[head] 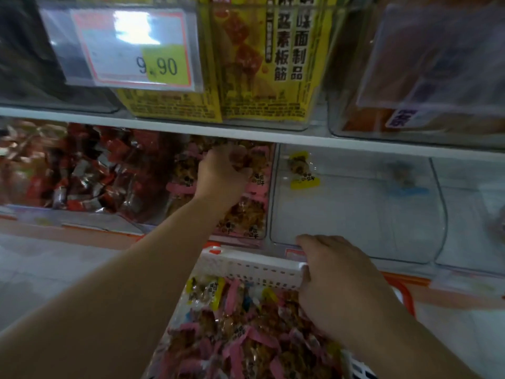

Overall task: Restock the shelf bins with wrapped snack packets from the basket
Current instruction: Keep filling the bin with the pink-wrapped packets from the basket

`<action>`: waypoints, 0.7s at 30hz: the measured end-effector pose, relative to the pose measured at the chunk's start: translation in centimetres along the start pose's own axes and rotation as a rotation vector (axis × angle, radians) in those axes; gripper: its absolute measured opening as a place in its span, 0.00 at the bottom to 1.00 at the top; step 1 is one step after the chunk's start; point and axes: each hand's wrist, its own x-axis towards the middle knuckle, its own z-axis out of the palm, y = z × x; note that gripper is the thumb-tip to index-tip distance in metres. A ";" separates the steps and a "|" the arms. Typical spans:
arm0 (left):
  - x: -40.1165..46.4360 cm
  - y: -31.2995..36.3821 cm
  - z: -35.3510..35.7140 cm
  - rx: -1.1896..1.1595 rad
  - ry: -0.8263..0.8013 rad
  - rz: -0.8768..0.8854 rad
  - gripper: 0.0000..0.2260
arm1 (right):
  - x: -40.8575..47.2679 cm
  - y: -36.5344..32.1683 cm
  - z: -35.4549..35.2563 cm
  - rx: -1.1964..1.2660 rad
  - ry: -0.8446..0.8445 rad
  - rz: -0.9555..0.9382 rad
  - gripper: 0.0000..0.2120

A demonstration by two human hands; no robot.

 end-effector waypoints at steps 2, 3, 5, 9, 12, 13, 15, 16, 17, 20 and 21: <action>1.0 -0.2 1.7 0.084 -0.025 0.017 0.15 | 0.3 0.0 0.1 -0.003 0.013 -0.001 0.24; 1.2 -0.5 2.4 0.123 -0.029 0.037 0.14 | 0.3 0.0 0.1 -0.005 0.019 -0.002 0.24; 1.5 -1.3 3.7 0.206 -0.014 0.109 0.14 | 0.5 0.1 0.2 -0.010 0.027 -0.007 0.21; 2.1 -2.6 5.1 0.428 0.064 0.202 0.13 | 0.5 0.3 0.2 -0.016 0.029 -0.017 0.17; 2.1 -2.5 4.8 0.460 0.050 0.198 0.14 | 0.5 0.3 0.3 -0.004 0.029 -0.025 0.17; 1.8 -2.4 4.4 0.434 0.033 0.202 0.15 | 0.5 0.4 0.4 0.005 0.034 -0.034 0.17; 1.0 -2.0 2.8 0.356 0.016 0.222 0.14 | 0.7 0.7 0.4 0.053 0.049 -0.035 0.15; 0.4 -1.8 1.7 0.314 0.014 0.229 0.13 | 0.7 0.7 0.3 0.096 0.067 -0.025 0.14; -0.5 -1.5 0.4 0.284 0.025 0.238 0.13 | 0.8 0.9 0.1 0.142 0.099 -0.009 0.14; -4.0 -1.1 -3.8 0.259 0.066 0.260 0.11 | 0.7 1.3 -0.3 0.279 0.232 0.007 0.14; -5.5 -1.4 -5.3 0.279 0.063 0.218 0.11 | 0.4 1.2 -0.2 0.315 0.282 -0.027 0.11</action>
